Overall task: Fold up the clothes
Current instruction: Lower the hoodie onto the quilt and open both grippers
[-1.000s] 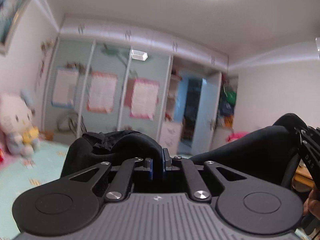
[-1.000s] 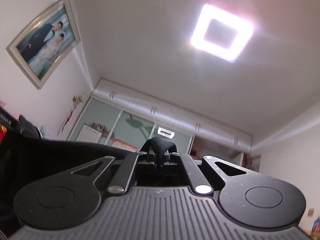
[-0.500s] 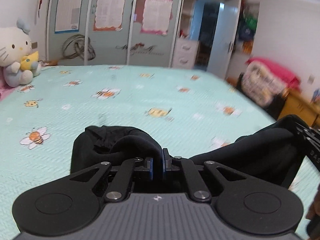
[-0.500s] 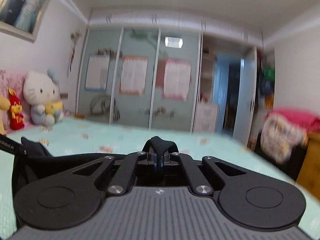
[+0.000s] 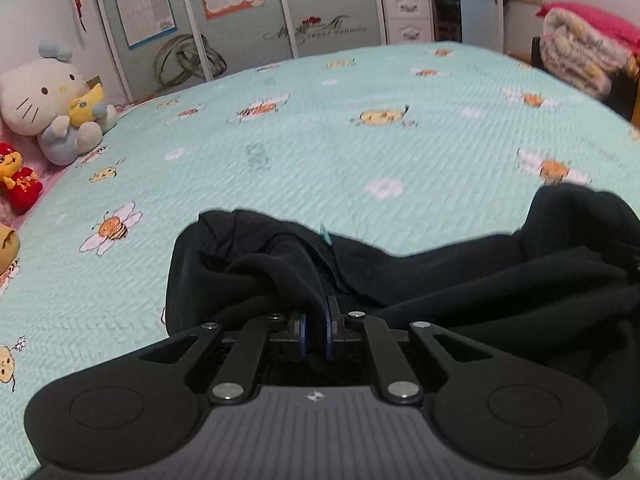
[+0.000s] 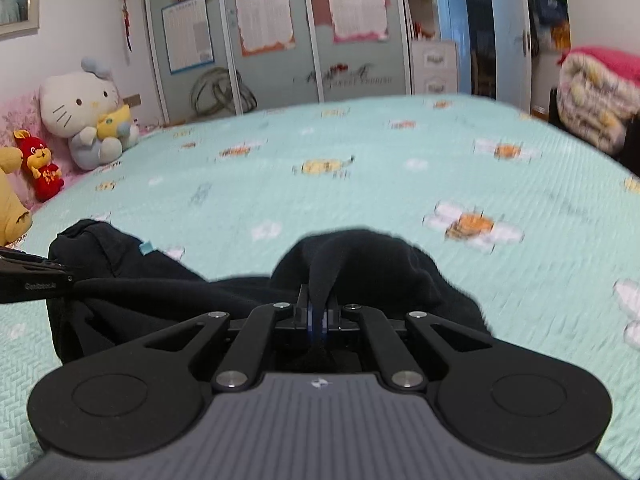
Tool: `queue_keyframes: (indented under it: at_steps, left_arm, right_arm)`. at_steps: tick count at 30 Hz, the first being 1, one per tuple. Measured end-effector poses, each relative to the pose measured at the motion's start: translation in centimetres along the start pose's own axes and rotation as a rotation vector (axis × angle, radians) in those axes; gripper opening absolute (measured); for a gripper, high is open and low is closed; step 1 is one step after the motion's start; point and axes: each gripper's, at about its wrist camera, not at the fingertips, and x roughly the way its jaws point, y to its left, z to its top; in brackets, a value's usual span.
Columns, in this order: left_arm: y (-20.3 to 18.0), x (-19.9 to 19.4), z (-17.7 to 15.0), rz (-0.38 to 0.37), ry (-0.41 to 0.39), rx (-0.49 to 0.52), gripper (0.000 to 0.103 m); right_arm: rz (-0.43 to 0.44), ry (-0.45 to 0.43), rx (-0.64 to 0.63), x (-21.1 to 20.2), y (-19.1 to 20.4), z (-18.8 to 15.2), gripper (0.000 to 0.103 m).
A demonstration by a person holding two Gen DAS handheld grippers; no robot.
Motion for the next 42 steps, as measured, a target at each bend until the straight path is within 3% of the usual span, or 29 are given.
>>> queue_keyframes:
  at_steps: [3, 6, 10, 19, 22, 26, 28, 34, 42]
  left_arm:
    - [-0.3, 0.7, -0.8, 0.021, 0.007, 0.035, 0.008]
    - [-0.4, 1.1, -1.5, 0.030, 0.014, 0.045, 0.008]
    - [-0.1, 1.2, -2.2, 0.030, 0.018, 0.047, 0.008]
    - [1.1, 0.0, -3.0, 0.001, 0.045, -0.022, 0.012]
    - [1.3, -1.1, -3.6, 0.005, 0.064, -0.047, 0.020]
    - [1.2, -2.8, -4.6, 0.056, 0.083, -0.055, 0.056]
    - [1.2, -3.5, -5.2, 0.080, 0.105, -0.055, 0.066]
    - [1.7, -4.0, -7.8, 0.110, 0.232, -0.073, 0.068]
    - [0.8, -6.0, -9.9, 0.115, 0.273, -0.061, 0.069]
  right_arm:
    - [-0.001, 0.039, 0.018, 0.4, 0.0, -1.3, 0.005]
    - [-0.011, 0.076, 0.037, 0.2, -0.2, -2.0, 0.019]
    - [0.009, 0.087, 0.091, -1.1, -0.9, -2.3, 0.024]
    - [0.028, 0.093, 0.112, -5.2, -0.7, -3.7, 0.038]
    - [0.034, 0.113, 0.106, -6.0, -0.4, -4.1, 0.049]
    - [0.052, 0.138, 0.103, -6.5, 0.1, -4.7, 0.052]
    - [0.055, 0.150, 0.106, -6.7, 0.3, -5.0, 0.053]
    - [0.057, 0.175, 0.125, -7.1, 0.5, -6.0, 0.056]
    - [0.049, 0.219, 0.130, -7.5, 1.2, -7.2, 0.060]
